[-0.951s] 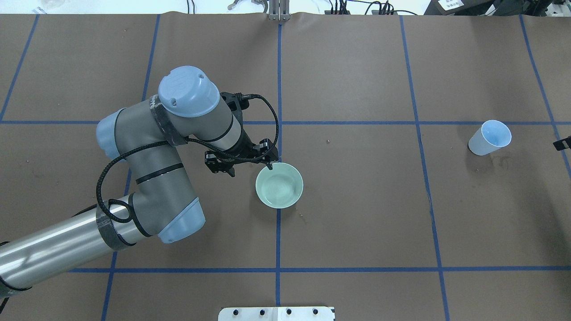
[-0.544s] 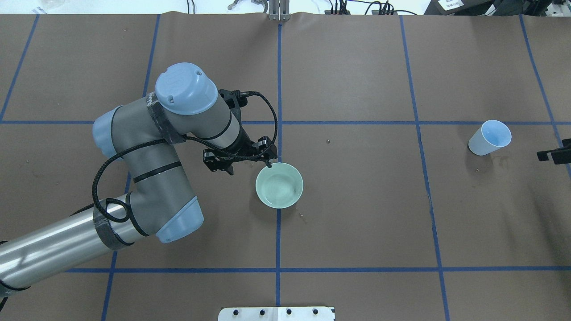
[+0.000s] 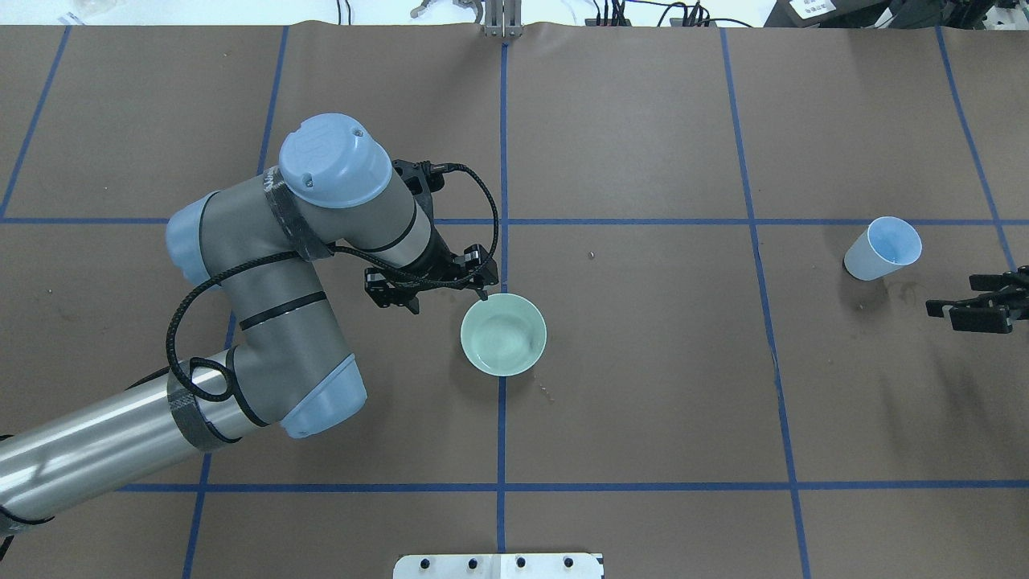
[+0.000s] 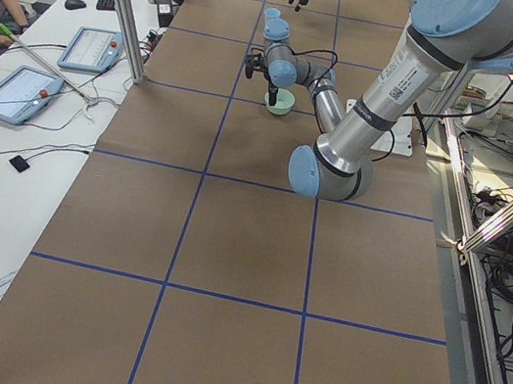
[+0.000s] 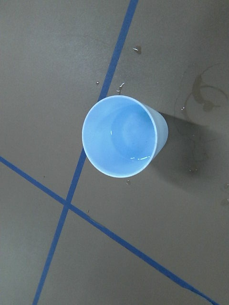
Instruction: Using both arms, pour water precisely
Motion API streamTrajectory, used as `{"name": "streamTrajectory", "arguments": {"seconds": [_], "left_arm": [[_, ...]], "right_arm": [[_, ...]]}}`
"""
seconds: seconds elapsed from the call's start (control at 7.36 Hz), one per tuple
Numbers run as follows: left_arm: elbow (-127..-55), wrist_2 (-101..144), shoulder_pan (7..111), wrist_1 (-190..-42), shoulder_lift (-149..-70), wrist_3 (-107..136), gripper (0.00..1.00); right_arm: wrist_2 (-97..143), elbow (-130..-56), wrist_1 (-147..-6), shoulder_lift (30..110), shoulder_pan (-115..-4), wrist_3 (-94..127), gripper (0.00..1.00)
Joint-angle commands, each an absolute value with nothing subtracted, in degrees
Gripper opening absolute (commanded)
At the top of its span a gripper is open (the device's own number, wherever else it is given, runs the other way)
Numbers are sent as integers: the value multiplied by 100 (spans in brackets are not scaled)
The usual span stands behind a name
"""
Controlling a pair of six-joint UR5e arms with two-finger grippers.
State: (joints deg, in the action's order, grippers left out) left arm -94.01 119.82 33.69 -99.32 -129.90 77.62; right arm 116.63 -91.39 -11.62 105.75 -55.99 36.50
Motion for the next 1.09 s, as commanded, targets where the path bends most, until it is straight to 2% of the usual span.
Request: {"name": "streamTrajectory", "arguments": {"seconds": [0.0,0.27,0.68,0.95], "left_arm": [[-9404,11979,3401,-9932,-12990,7805,99],[-9404,11979,3410,-9932,-12990,7805,99],[-9431,11980,3437,-9932,-12981,7813,99],[-9431,11979,3454,-9932,-12981,7813,99]], "right_arm": [[10744,-8380,30,10364,-5091,3595,96],[10487,-8192,123,10214,-4958,3490,95],[10091,-7500,534,9793,-4790,3147,94],[10090,-7365,615,9686,-4772,3155,93]]}}
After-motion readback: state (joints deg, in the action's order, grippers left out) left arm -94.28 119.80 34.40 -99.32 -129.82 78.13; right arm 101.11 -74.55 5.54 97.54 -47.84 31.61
